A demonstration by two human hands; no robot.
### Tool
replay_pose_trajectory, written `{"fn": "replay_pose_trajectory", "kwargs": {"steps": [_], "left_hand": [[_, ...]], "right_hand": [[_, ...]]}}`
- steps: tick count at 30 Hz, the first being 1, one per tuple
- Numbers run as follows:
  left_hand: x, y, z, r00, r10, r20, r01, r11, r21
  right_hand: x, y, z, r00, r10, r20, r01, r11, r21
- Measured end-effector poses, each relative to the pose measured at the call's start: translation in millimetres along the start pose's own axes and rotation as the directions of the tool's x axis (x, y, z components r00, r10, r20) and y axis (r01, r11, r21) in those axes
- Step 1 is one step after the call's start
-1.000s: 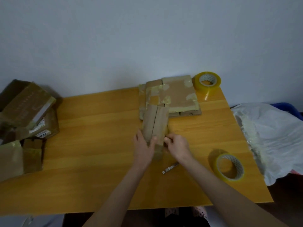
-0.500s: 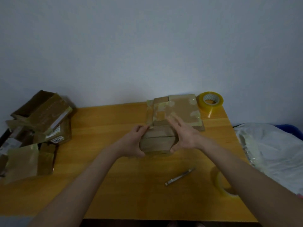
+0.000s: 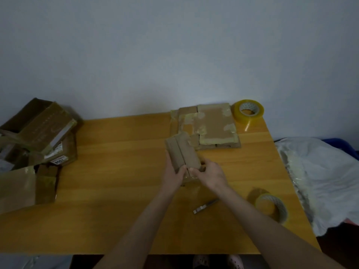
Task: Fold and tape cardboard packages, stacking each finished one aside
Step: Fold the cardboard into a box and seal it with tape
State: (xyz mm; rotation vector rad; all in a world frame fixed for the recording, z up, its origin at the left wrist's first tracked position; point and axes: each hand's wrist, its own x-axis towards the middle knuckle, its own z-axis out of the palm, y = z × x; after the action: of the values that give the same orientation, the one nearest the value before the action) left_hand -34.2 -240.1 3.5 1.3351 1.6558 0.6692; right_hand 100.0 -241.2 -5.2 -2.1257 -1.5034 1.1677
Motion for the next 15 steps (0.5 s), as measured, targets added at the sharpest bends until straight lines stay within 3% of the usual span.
{"fn": "replay_pose_trajectory", "kwargs": {"steps": [5, 11, 15], "left_hand": [[-2.3, -5.0, 5.9, 0.997, 0.014, 0.081, -0.026, 0.988, 0.15], [15.6, 6.3, 3.4, 0.977, 0.052, 0.206, -0.083, 0.986, 0.147], [11.8, 6.9, -1.0, 0.915, 0.086, 0.395, -0.239, 0.903, 0.358]], "right_hand": [[-6.4, 15.0, -18.1, 0.995, 0.06, 0.078, -0.063, 0.998, 0.029], [-9.0, 8.6, -23.1, 0.999, 0.013, -0.041, -0.018, 0.99, -0.137], [-4.0, 9.9, -26.2, 0.997, 0.034, -0.068, -0.04, 0.995, -0.09]]}}
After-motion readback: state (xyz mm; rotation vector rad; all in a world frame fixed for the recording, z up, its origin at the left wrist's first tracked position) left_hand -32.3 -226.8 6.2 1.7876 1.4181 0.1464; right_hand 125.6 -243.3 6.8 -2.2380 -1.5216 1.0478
